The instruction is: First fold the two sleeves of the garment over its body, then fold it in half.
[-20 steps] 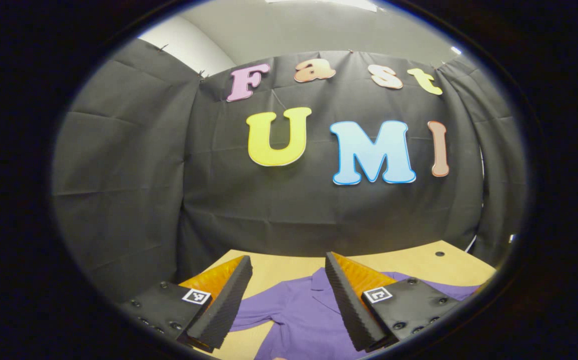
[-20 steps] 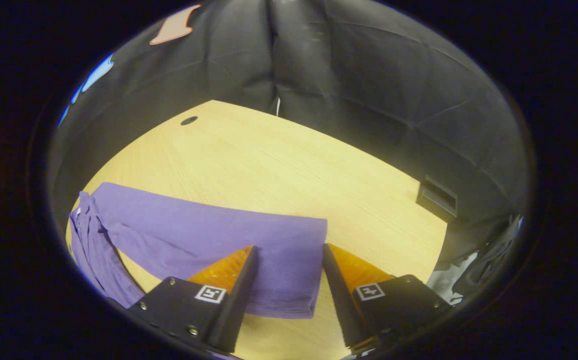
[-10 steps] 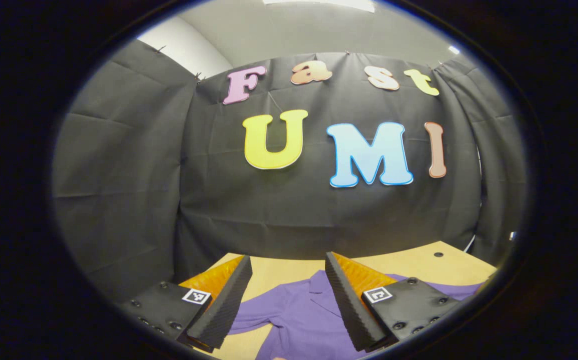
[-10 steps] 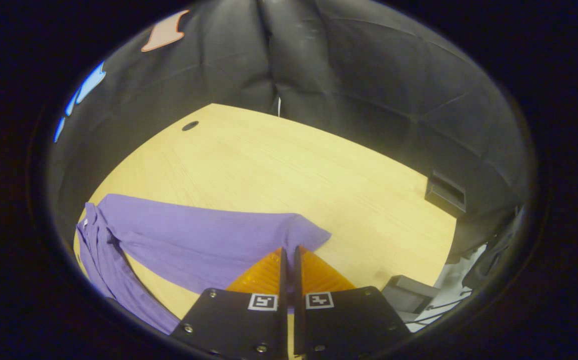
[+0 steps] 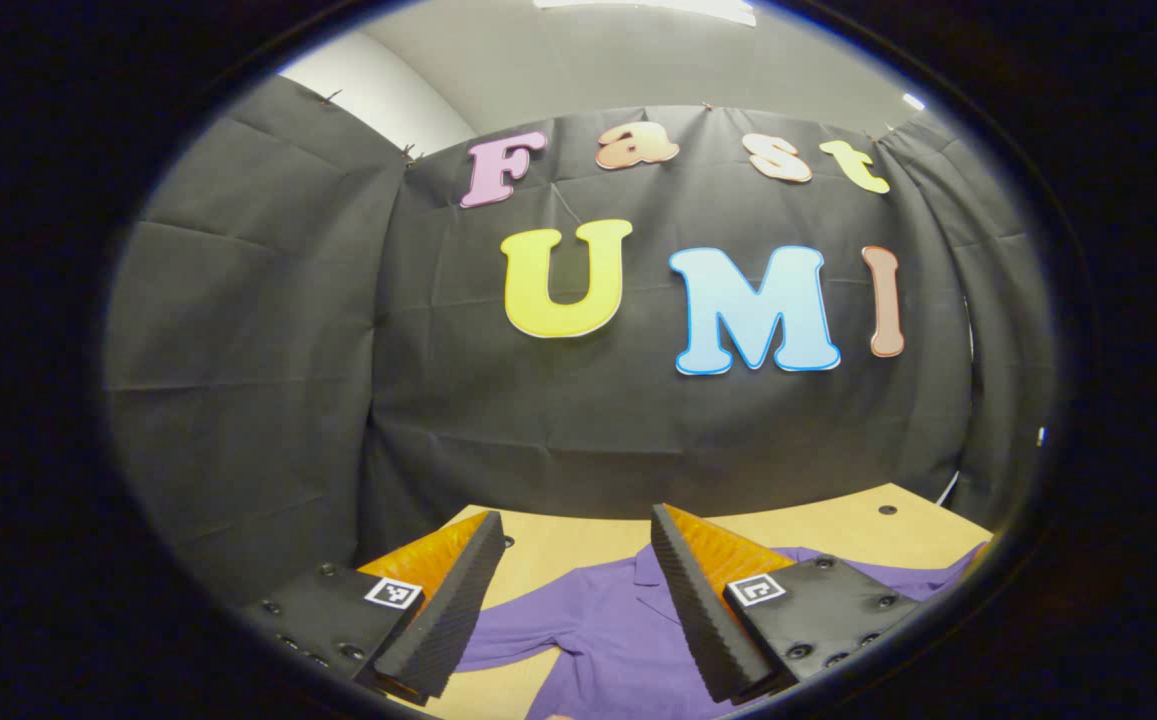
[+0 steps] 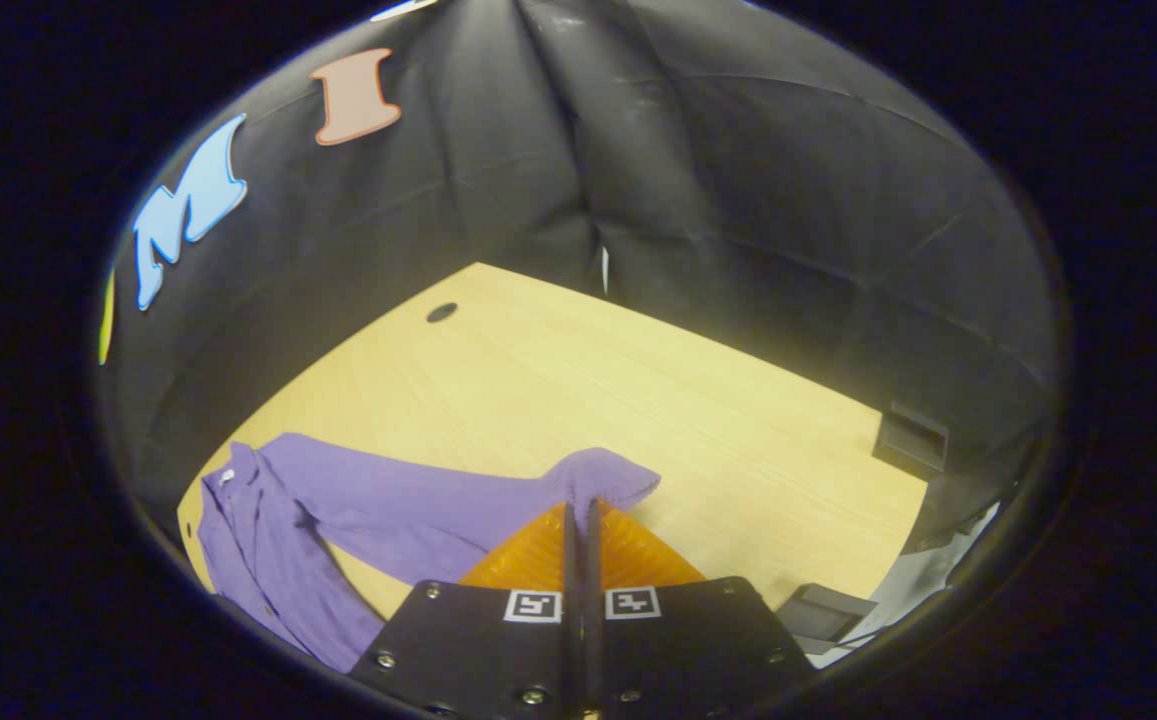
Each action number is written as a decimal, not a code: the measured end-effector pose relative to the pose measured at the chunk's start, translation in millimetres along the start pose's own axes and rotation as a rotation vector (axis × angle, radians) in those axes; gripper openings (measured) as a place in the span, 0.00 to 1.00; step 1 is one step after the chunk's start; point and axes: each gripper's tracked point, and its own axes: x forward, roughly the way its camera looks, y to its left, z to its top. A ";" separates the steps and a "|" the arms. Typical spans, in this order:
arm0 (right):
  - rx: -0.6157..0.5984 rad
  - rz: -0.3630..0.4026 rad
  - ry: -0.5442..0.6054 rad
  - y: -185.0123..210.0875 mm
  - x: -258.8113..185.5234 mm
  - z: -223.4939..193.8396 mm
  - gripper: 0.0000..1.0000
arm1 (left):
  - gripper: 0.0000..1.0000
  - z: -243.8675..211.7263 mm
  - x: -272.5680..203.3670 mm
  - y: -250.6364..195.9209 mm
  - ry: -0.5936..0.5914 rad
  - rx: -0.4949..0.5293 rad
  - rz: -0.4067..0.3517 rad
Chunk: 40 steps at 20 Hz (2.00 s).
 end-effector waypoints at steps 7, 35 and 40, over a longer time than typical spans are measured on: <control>-0.106 0.175 -0.107 94.8 -21.3 56.2 0.02 | 0.93 -10.0 -5.4 32.8 0.010 -0.021 0.051; -0.639 0.716 -0.089 477.2 -80.3 -67.2 0.01 | 0.93 -57.0 -74.8 195.8 0.086 -0.042 0.293; -0.779 0.762 0.013 511.4 -79.0 -138.5 0.02 | 0.93 -68.0 -92.7 222.2 0.113 -0.037 0.338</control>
